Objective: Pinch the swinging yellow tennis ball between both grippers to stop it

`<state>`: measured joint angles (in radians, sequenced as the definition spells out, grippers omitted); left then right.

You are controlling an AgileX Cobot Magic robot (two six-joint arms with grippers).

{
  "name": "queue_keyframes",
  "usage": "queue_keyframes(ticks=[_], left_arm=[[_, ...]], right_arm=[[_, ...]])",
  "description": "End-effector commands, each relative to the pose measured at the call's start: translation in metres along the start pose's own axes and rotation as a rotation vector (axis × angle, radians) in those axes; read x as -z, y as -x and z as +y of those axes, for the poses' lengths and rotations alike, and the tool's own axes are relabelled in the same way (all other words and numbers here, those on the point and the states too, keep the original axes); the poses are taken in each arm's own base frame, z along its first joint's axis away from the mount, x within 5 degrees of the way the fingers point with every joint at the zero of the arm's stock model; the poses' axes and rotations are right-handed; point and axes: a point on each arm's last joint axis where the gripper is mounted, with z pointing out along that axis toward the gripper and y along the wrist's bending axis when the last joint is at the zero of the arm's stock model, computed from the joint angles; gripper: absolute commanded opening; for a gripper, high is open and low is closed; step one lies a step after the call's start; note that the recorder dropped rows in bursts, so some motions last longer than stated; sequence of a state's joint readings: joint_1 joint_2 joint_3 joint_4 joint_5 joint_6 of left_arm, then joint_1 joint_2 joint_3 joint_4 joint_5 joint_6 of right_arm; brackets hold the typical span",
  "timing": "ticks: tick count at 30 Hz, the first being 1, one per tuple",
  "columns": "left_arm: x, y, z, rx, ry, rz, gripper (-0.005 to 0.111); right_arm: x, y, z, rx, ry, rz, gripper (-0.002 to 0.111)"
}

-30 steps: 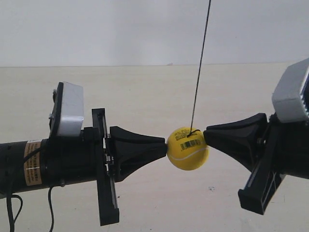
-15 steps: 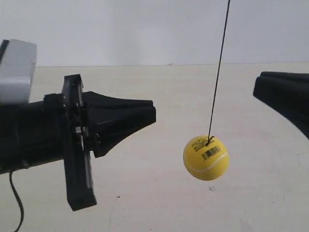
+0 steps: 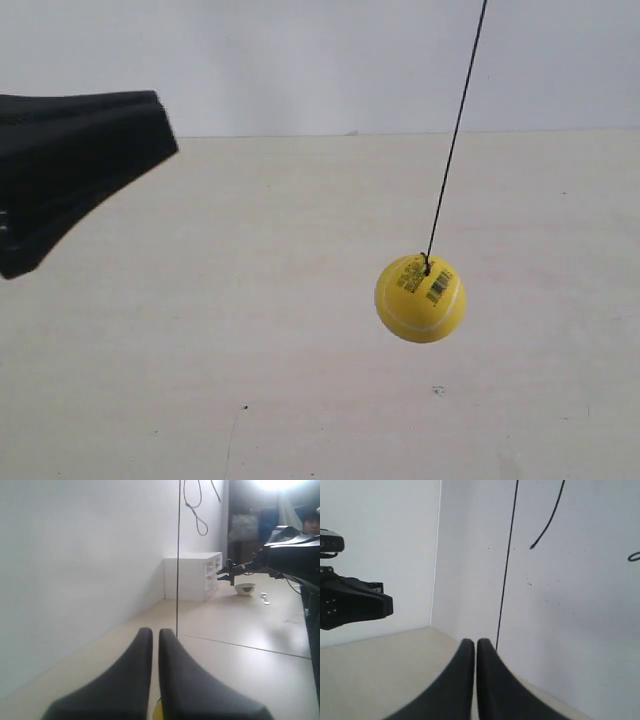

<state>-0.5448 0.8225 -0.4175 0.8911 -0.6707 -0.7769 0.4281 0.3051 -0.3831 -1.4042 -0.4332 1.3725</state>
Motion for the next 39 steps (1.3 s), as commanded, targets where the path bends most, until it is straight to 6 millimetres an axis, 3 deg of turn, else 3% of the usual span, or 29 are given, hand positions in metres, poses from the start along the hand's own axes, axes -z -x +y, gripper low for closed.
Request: queue_keyframes(ticks=[1,10,16,39], left_arm=[[0.024,0.008,-0.006,-0.034,0.075,-0.022,0.005],[0.067,0.020,-0.026,0.065,0.107,-0.173,0.005],[0.086,0.021,-0.036,0.028,0.102,-0.248,0.005],[0.093,0.025,-0.041,0.008,0.093,-0.291,0.005]], right_arm=[[0.008,0.005,0.003,0.009,-0.004,-0.042,0.000],[0.011,0.007,0.008,0.014,0.034,-0.065,0.000],[0.011,0.007,0.008,0.014,0.034,-0.065,0.000],[0.011,0.008,0.010,0.014,0.058,-0.070,0.000]])
